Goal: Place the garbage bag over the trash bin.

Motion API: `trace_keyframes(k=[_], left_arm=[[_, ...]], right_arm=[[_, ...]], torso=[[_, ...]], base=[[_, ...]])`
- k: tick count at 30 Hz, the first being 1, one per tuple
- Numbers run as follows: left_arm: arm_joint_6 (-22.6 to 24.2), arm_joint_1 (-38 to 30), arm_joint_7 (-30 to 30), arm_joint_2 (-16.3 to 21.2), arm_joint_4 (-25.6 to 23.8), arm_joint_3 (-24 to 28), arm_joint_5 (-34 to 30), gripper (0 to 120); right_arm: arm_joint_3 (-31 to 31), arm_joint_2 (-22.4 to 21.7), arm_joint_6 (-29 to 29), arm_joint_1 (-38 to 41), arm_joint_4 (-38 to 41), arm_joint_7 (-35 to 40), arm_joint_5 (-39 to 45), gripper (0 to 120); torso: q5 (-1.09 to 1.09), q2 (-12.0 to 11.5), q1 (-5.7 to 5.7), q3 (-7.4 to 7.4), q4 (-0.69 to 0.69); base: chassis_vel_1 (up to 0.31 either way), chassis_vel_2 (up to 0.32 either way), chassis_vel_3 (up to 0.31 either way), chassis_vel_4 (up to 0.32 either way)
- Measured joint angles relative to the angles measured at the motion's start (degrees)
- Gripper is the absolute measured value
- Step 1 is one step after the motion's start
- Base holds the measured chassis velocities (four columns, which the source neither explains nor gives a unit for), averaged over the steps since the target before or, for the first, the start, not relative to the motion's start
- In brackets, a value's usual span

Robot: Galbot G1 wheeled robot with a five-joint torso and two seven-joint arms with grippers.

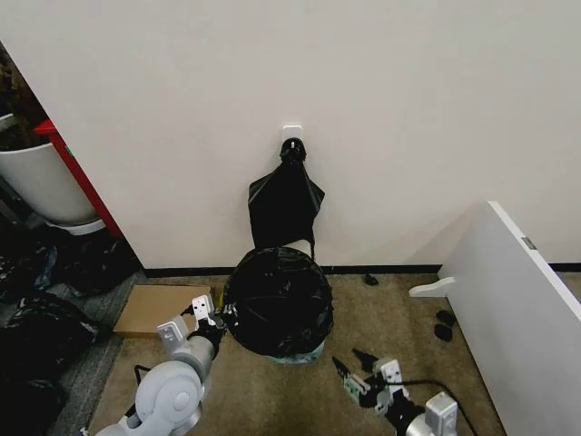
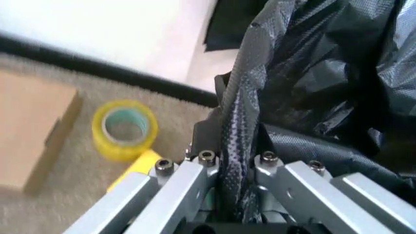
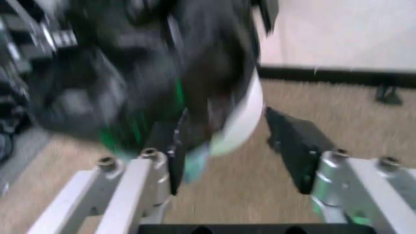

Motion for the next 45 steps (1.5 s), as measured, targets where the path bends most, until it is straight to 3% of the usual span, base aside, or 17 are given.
trace_keyframes(k=[6,11,13,20,27,33,45], left_arm=[[-2.2,-0.4,1.7,-0.1,0.7,2.0,12.5,1],[-4.0,-2.1,1.7,-0.3,1.4,5.0,17.8,1],[-5.0,-3.6,1.6,-0.5,2.2,9.2,20.9,1],[-5.7,-7.7,0.8,-1.3,4.6,16.1,25.8,1],[-8.7,-11.8,1.0,-4.9,9.4,19.6,30.7,1],[-9.0,-6.1,2.6,-12.2,11.3,21.1,39.9,1],[-10.3,1.1,4.0,-13.6,9.1,18.2,46.5,1]], right_arm=[[1.8,0.0,-5.1,0.4,6.6,1.5,2.2,21],[2.8,-0.3,-6.7,0.7,7.7,1.9,3.5,8],[3.0,1.1,-6.4,1.5,5.8,2.4,-0.3,0],[0.7,5.7,-7.1,2.0,5.4,1.3,-7.2,0],[-5.3,6.0,-10.2,6.8,0.9,3.5,-8.5,0],[-9.6,4.1,-11.4,16.1,-6.6,8.7,-6.1,0],[-14.2,5.1,-15.0,20.5,-12.0,11.7,-10.8,0]], torso=[[0.00,0.0,0.00,0.00,0.00],[0.00,0.0,0.00,0.00,0.00],[0.01,0.0,0.00,0.00,0.00],[0.01,0.0,0.01,0.00,-0.01],[0.02,0.0,0.01,0.01,-0.02],[0.01,0.0,0.01,0.00,0.00],[0.10,0.0,0.00,0.00,-0.03]], base=[[0.000,0.000,0.000,0.000],[0.000,0.000,0.000,0.000],[0.000,0.000,0.000,0.000],[0.000,0.000,0.000,0.000],[0.000,0.000,0.000,0.000],[0.000,0.000,0.000,0.000],[0.000,0.000,0.000,0.000]])
